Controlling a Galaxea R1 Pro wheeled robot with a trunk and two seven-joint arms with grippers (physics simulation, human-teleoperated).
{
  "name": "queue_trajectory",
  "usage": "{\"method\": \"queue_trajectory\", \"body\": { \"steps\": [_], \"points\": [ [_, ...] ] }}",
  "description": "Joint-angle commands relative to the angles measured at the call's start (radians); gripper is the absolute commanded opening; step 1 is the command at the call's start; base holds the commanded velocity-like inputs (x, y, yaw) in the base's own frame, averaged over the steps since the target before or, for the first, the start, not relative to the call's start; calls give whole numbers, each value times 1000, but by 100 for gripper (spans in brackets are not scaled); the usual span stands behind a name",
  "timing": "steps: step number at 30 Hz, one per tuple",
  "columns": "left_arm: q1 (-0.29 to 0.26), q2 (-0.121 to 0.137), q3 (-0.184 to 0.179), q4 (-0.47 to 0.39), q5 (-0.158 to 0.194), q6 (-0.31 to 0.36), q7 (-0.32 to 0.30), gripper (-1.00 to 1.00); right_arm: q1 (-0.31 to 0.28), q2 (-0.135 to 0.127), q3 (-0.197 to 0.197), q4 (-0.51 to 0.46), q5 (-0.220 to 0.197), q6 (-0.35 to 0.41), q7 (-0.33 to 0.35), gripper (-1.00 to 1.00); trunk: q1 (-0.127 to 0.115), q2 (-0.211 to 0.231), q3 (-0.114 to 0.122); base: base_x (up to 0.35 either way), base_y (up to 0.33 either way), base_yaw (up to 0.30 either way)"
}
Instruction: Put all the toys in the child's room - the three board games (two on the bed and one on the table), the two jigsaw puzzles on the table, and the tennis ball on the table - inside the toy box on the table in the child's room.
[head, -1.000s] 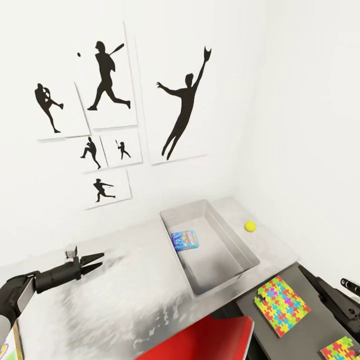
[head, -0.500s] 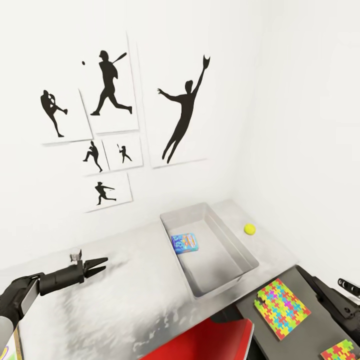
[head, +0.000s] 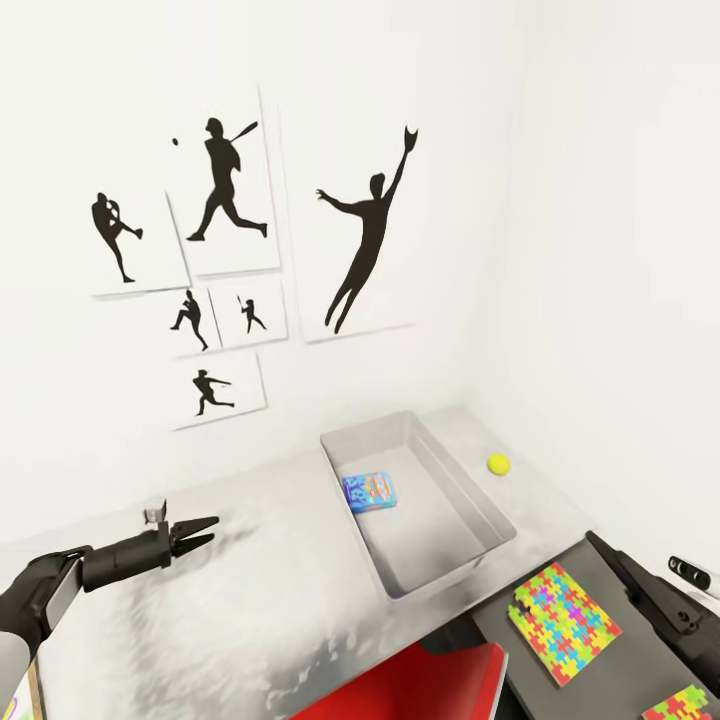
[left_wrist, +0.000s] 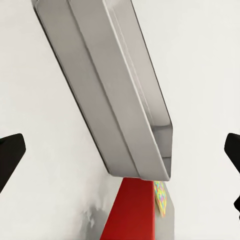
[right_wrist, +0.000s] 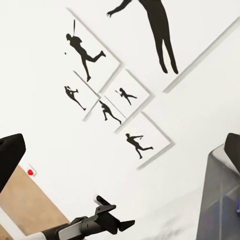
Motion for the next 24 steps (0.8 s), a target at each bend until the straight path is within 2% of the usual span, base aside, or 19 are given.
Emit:
{"method": "queue_trajectory", "body": {
  "steps": [1, 15, 24],
  "points": [
    [-1, 0, 0, 0, 1, 10, -3, 100, -1, 0, -1, 0, -2, 10, 2, 100, 1, -2, 0, -6, 0, 0],
    [-1, -3, -1, 3, 2, -20, -3, 100, -1, 1, -1, 0, -1, 10, -3, 100, 1, -2, 21, -91, 0, 0],
    [-1, -4, 0, 5, 1, -23, -2, 100, -1, 0, -1, 0, -1, 9, -3, 100, 1, -2, 25, -22, 0, 0]
  ]
}}
